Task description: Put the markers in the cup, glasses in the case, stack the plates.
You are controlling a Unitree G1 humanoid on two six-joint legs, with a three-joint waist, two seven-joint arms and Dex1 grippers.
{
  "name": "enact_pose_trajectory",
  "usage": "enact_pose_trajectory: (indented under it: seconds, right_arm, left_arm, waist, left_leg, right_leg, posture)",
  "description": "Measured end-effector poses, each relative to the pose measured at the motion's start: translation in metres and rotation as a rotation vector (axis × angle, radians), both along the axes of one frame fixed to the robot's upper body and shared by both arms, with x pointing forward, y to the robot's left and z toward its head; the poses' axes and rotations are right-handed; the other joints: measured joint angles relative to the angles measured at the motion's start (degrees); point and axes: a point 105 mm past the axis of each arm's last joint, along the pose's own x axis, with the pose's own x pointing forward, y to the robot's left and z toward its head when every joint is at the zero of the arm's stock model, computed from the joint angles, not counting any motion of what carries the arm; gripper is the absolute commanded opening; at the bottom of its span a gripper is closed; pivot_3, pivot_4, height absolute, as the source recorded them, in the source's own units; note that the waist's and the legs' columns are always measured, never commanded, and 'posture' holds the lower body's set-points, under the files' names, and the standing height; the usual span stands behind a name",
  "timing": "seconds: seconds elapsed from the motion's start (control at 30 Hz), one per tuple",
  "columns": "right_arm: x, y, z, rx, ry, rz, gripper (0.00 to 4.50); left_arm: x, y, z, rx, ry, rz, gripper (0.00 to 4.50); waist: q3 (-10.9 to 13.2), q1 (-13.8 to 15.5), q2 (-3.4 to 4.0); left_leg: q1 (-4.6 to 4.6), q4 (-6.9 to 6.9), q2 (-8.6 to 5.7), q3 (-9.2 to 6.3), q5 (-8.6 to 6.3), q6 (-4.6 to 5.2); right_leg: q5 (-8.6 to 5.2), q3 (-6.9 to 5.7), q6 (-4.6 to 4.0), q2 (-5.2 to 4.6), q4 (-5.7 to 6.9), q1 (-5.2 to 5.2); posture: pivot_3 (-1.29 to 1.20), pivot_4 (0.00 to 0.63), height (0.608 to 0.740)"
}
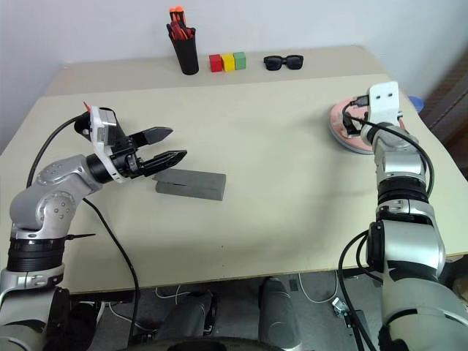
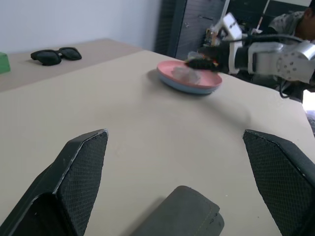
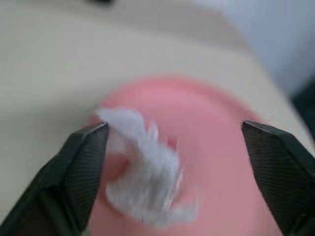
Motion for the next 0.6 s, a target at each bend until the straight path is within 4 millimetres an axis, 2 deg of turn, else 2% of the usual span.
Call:
enact_pose_trajectory:
  seconds: [0.13, 0.23, 0.33, 0.4, 0.47, 0.6]
  right_arm:
    - [-0.001, 0.038, 0.028, 0.021, -0.122, 0.201, 4.45]
    - [-0.013, 0.067, 0.032, 0.034, -0.147, 0.399, 4.45]
    - [-0.037, 0.097, 0.020, 0.029, -0.118, 0.641, 4.45]
    - [-0.061, 0.116, 0.002, 0.035, -0.047, 0.829, 4.45]
    - [-0.087, 0.127, -0.013, 0.018, 0.037, 0.981, 4.45]
    - [-0.131, 0.137, -0.027, -0.054, 0.125, 1.174, 4.45]
  left_arm:
    - [-0.001, 0.003, 0.002, -0.002, -0.012, 0.015, 4.50]
    - [-0.005, 0.008, -0.001, 0.005, -0.008, 0.030, 4.50]
    - [-0.014, 0.011, -0.007, 0.024, -0.015, 0.027, 4.50]
    - [-0.020, 0.017, -0.009, 0.040, -0.023, 0.036, 4.50]
    - [-0.027, 0.021, -0.011, 0.053, -0.028, 0.043, 4.50]
    - [-0.040, 0.031, -0.025, 0.076, 0.000, 0.058, 4.50]
  waist:
    - [0.0, 0.1, 0.00]
    - [0.0, 0.4, 0.00]
    - [0.0, 0.4, 0.00]
    - [0.0, 0.5, 0.00]
    - [0.0, 0.8, 0.02]
    - [0.0, 1.1, 0.03]
  left_leg:
    - [0.00, 0.01, 0.02, -0.02, 0.00, 0.00]
    - [-0.02, 0.00, 0.02, -0.08, -0.01, 0.02]
    - [-0.05, -0.01, 0.06, -0.11, -0.03, 0.04]
    - [-0.05, 0.00, 0.07, -0.10, -0.04, 0.06]
    - [-0.03, 0.01, 0.07, -0.09, -0.07, 0.11]
    - [0.03, 0.03, 0.10, -0.02, -0.08, 0.12]
  right_leg:
    - [0.00, 0.00, 0.00, 0.01, 0.01, 0.00]
    - [0.00, 0.00, 0.01, 0.00, -0.01, 0.01]
    - [0.00, -0.01, 0.01, 0.00, -0.01, -0.02]
    - [0.00, -0.01, 0.01, -0.02, -0.01, -0.01]
    - [-0.01, -0.01, 0.01, -0.03, 0.00, 0.00]
    - [-0.01, 0.00, 0.01, -0.02, 0.02, 0.03]
  posture:
    - [0.00, 0.150, 0.740]
    - [0.00, 0.150, 0.740]
    - [0.00, 0.150, 0.740]
    - [0.00, 0.150, 0.740]
    - [0.00, 0.150, 0.740]
    - [0.00, 0.150, 0.740]
